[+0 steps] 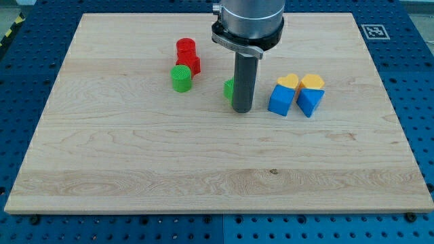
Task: Push the green star to the left of yellow heart
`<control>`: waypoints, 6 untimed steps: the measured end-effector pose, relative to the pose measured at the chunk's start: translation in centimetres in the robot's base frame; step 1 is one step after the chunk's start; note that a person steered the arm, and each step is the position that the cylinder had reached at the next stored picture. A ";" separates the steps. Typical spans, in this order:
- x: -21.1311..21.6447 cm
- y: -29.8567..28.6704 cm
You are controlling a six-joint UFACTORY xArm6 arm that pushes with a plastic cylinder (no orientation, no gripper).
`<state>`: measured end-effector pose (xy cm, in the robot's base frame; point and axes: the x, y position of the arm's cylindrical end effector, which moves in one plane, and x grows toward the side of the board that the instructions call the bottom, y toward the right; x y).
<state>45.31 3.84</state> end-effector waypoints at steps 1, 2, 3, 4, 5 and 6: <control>0.0 -3.8; -1.1 -8.1; -2.8 -5.5; -2.9 -2.0; -2.9 -0.5; -2.9 0.1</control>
